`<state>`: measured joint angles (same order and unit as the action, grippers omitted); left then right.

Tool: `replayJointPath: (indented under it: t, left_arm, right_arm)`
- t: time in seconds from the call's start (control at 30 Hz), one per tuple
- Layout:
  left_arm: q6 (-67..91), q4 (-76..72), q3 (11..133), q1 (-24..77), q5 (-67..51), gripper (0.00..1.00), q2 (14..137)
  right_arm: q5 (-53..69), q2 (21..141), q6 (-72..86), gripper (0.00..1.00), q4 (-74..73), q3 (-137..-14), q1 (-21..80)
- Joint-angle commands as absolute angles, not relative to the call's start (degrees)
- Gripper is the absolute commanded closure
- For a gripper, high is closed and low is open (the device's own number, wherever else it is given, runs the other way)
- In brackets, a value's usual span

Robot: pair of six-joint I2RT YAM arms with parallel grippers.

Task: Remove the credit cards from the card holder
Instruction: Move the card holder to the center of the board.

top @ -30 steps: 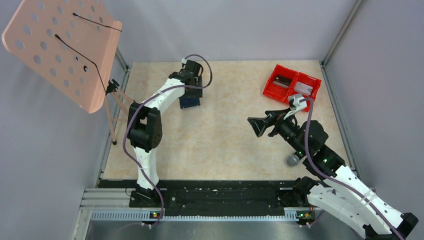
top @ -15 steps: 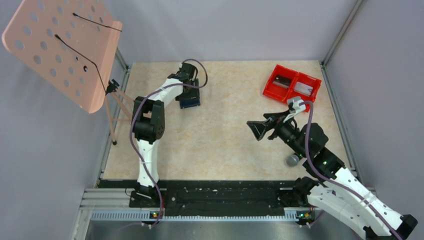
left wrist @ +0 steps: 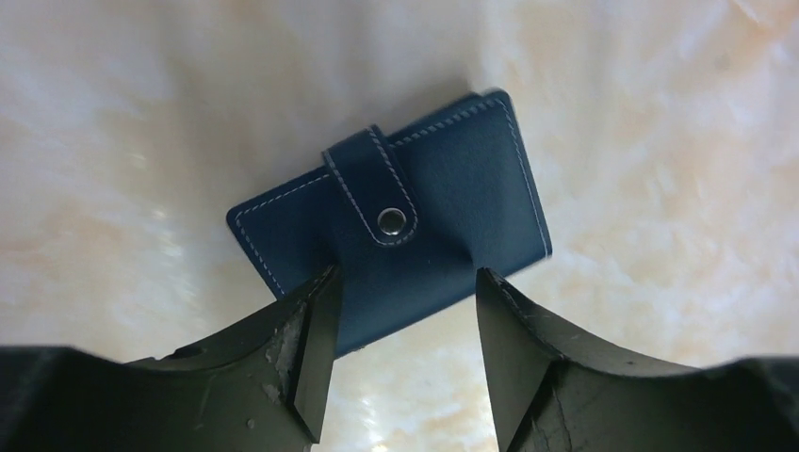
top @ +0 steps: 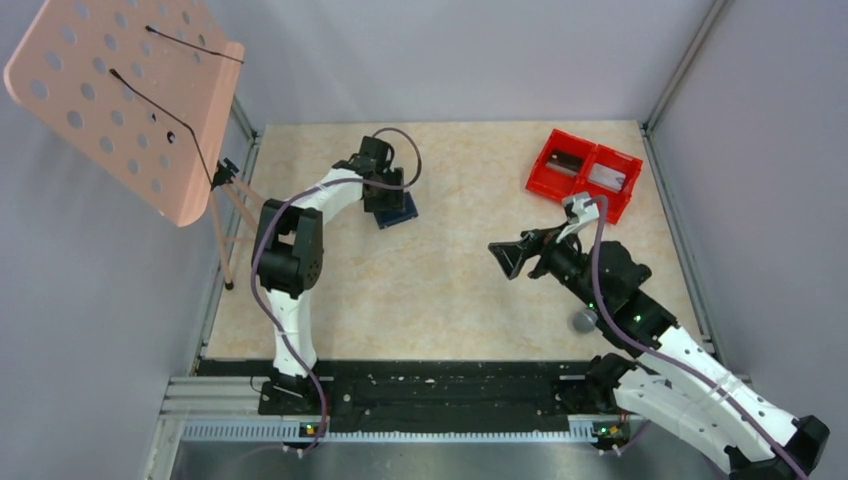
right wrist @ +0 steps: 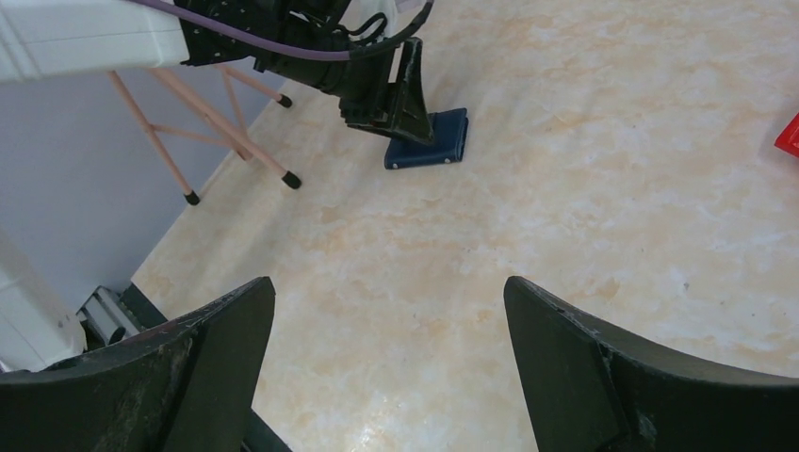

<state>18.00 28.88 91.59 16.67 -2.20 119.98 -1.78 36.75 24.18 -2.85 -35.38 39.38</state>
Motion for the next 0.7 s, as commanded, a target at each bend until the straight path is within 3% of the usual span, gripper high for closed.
replayJointPath:
  t: [0.0, 0.4, 0.53, 0.67]
  left_arm:
    - [19.9, 27.3, 85.1, 21.2, -9.6, 0.41, 115.6]
    - [25.0, 21.7, 74.1, 29.4, -9.4, 0.43, 103.0]
    - [25.7, 22.6, 74.6, 28.5, -0.8, 0.41, 100.0]
    - [25.3, 27.4, 79.5, 26.4, 3.7, 0.41, 105.3]
  right_arm:
    - [-2.7, 36.8, 25.2, 0.09, -0.7, -35.4, 39.8]
    - [-8.7, 42.1, 26.3, 0.12, -2.8, -35.6, 39.7]
    - [-7.2, 45.5, 26.5, 0.20, -1.1, -35.5, 39.7]
    - [-5.4, 49.2, 27.6, 0.28, 1.3, -35.2, 39.7]
